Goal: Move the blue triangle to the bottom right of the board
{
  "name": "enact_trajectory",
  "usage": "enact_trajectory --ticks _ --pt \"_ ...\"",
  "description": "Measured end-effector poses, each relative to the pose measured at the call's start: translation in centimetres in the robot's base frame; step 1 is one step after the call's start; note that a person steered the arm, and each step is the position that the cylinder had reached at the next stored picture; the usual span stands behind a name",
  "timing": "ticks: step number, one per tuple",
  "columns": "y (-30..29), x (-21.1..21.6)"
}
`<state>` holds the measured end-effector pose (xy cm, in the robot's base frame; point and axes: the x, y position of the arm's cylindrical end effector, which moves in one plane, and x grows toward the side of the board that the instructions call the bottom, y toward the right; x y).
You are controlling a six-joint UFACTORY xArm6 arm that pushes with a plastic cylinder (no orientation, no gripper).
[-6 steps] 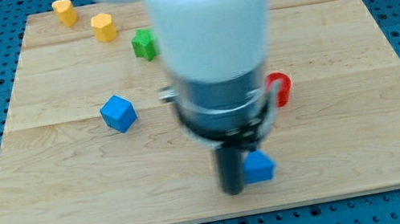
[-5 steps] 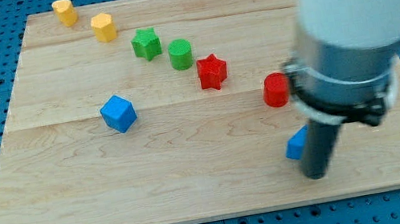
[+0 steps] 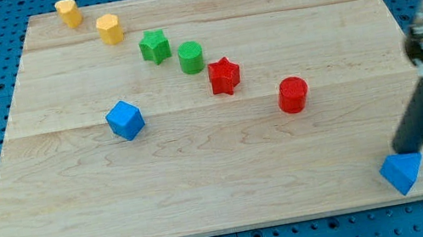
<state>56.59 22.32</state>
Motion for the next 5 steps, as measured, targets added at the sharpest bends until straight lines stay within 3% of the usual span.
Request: enact_trajectory --ticks 1,2,5 --pt "-7.3 0.3" --pt "-8.4 4.4" --pt "1.5 5.3"
